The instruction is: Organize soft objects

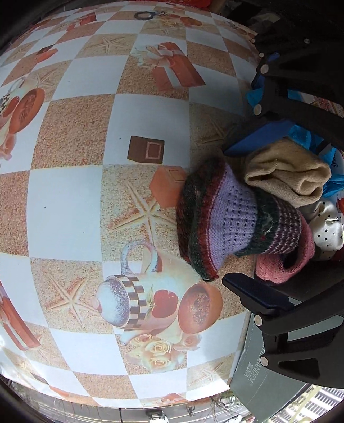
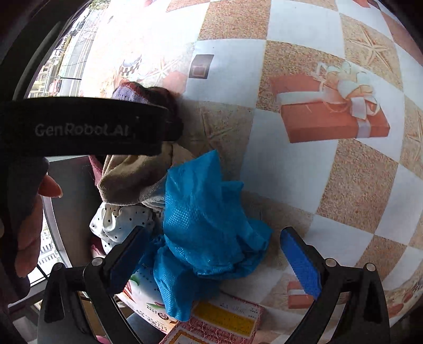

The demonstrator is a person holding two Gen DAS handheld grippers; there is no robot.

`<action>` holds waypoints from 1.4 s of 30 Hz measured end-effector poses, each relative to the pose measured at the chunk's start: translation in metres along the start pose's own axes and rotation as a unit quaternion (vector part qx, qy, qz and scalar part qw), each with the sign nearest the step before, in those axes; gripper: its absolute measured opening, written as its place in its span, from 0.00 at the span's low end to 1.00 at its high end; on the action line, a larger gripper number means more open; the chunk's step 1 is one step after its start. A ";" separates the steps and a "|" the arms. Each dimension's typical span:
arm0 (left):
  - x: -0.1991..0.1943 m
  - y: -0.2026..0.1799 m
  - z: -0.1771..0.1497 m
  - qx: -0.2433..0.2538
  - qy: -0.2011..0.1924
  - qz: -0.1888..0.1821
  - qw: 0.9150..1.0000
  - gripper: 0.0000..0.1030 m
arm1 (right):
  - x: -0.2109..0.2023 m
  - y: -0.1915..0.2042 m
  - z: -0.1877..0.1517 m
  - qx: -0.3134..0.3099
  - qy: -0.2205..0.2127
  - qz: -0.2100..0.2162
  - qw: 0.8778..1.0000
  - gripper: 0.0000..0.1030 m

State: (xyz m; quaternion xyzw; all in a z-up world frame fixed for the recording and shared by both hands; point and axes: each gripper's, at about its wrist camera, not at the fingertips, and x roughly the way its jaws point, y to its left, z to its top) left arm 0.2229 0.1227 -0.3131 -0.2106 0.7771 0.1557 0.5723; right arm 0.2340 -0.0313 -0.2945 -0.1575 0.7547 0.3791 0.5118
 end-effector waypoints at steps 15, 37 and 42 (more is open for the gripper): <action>-0.044 0.010 -0.017 -0.008 -0.103 -0.023 0.994 0.44 | -0.022 -0.018 -0.024 0.013 -0.045 -0.014 0.999 0.37; -0.059 -0.020 -0.010 -0.017 -0.141 -0.060 0.988 0.62 | -0.060 -0.079 -0.080 0.109 -0.087 0.026 0.990 0.37; -0.056 -0.013 0.001 -0.042 -0.149 -0.047 0.987 0.62 | -0.063 -0.085 -0.086 0.117 -0.090 0.034 0.988 0.37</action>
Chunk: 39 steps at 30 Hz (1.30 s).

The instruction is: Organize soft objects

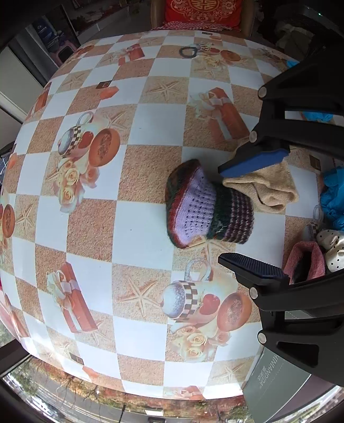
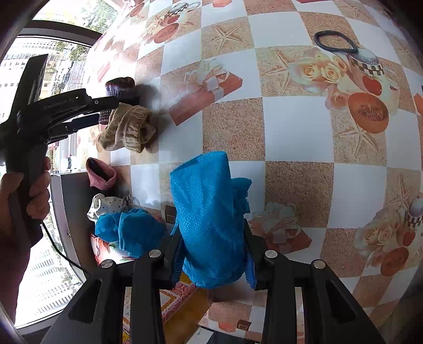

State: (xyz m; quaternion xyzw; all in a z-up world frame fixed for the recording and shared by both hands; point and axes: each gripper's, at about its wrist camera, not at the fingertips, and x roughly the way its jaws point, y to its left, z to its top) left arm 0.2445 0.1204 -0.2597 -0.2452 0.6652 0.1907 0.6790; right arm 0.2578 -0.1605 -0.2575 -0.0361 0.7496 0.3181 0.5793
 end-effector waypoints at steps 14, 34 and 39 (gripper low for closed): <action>0.030 -0.017 0.018 0.039 0.026 0.015 0.999 0.39 | -0.022 -0.019 -0.009 0.024 -0.028 0.004 0.999 0.37; -0.116 -0.032 -0.032 0.044 -0.166 -0.065 0.983 0.46 | -0.048 -0.026 -0.034 0.010 -0.032 0.014 0.999 0.37; -0.114 -0.034 -0.024 0.013 -0.146 -0.108 0.983 0.52 | -0.052 -0.032 -0.037 0.011 -0.029 0.020 0.999 0.37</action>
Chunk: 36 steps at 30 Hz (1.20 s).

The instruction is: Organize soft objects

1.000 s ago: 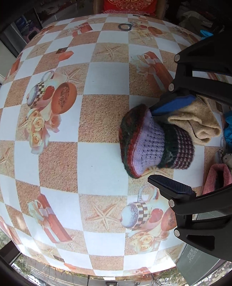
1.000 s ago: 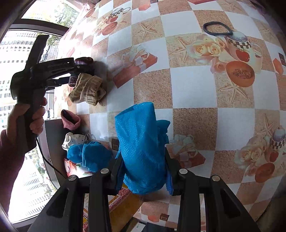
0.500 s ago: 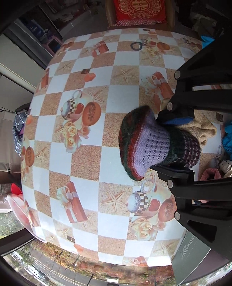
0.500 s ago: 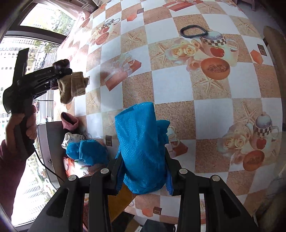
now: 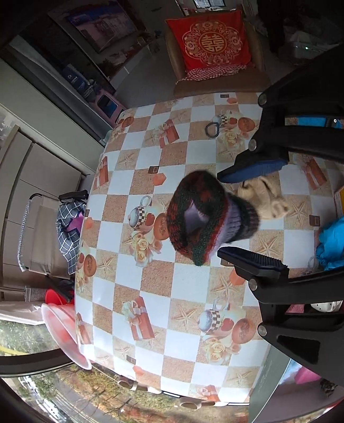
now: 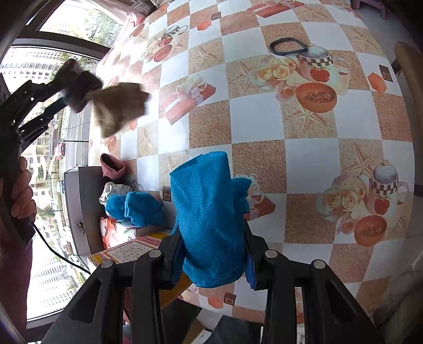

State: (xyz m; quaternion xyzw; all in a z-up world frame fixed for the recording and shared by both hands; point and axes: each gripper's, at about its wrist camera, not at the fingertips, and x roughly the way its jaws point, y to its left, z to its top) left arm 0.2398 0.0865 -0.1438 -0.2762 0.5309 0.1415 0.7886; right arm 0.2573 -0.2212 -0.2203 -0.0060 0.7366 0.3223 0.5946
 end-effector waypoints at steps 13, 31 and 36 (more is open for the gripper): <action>0.059 0.032 0.027 -0.079 0.023 0.084 0.993 0.79 | -0.012 -0.038 -0.013 0.037 -0.002 0.006 0.999 0.37; 0.171 0.037 0.077 -0.150 0.132 0.076 0.977 0.67 | -0.002 -0.062 -0.012 0.098 0.005 0.027 0.995 0.37; 0.161 0.016 0.073 -0.091 0.128 0.080 0.984 0.44 | -0.006 -0.058 -0.010 0.092 -0.004 0.018 0.996 0.37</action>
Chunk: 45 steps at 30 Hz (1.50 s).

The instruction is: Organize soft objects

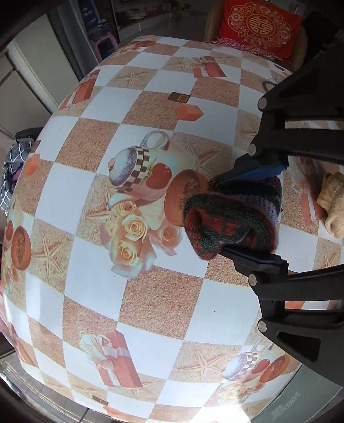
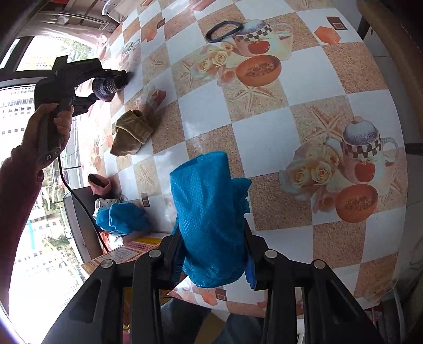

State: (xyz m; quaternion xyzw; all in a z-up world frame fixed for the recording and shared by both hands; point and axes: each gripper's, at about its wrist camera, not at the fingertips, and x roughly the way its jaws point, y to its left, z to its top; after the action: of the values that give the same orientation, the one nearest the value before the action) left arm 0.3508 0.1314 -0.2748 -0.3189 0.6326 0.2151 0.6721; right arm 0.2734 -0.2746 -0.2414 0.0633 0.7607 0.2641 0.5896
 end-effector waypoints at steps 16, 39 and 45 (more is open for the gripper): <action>-0.114 0.025 -0.146 0.122 -0.064 -0.022 0.990 0.43 | -0.013 0.022 -0.038 -0.057 -0.004 -0.023 0.998 0.37; -0.172 0.132 -0.342 0.222 -0.027 -0.079 0.972 0.44 | 0.023 0.128 -0.195 -0.099 0.015 -0.068 0.993 0.37; -0.189 0.178 -0.346 0.188 -0.055 -0.072 0.978 0.44 | 0.038 0.184 -0.197 -0.170 0.022 -0.075 0.982 0.37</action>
State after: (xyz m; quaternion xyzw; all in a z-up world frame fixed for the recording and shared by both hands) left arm -0.0395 0.0354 -0.1143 -0.2192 0.5991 0.0607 0.7677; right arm 0.0390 -0.1664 -0.1539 -0.1010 0.7199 0.3454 0.5934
